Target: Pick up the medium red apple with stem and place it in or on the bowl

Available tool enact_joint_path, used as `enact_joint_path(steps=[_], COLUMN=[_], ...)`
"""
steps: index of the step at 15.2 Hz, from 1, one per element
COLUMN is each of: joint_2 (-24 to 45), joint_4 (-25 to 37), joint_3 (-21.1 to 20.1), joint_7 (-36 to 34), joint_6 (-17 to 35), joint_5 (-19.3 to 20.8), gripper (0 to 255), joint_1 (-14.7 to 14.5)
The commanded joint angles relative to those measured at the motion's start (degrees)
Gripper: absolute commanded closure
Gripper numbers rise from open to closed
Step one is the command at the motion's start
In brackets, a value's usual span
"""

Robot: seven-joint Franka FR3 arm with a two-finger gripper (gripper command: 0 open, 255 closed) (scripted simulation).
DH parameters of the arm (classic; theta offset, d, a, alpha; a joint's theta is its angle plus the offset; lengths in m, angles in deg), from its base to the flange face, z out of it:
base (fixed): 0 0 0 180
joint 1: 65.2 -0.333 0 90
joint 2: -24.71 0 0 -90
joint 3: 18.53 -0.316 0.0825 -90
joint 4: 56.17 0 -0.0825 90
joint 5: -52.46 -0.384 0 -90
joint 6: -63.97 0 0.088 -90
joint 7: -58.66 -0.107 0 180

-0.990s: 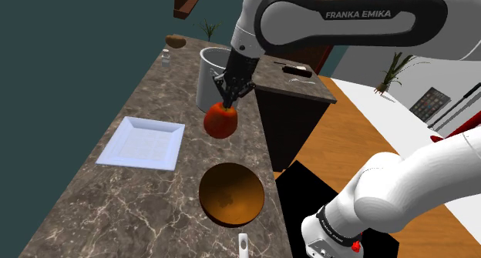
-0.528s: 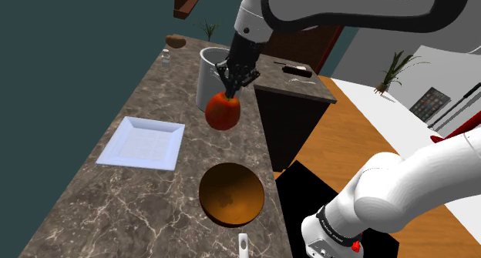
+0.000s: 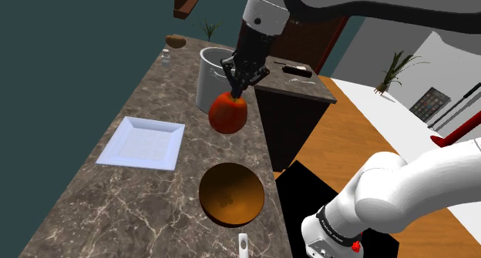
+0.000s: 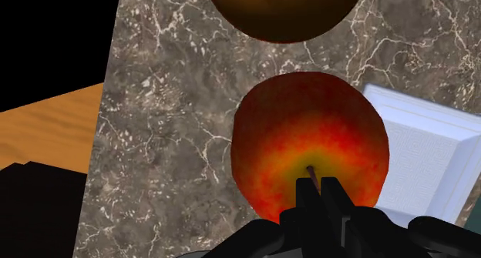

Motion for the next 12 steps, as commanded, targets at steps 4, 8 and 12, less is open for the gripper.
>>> enact_joint_path(steps=[4,8,12], joint_2=[-6.9,-11.2,-14.6], joint_4=[-1.2,-1.1,-0.1], joint_3=[-2.6,-4.8,-7.1], joint_7=[-4.6,-8.5,-12.6], joint_6=[-5.1,-8.9,-12.6], joint_5=[-2.4,-4.4,-6.4], gripper=[255,255,255], joint_1=[-2.4,-4.3,-6.1])
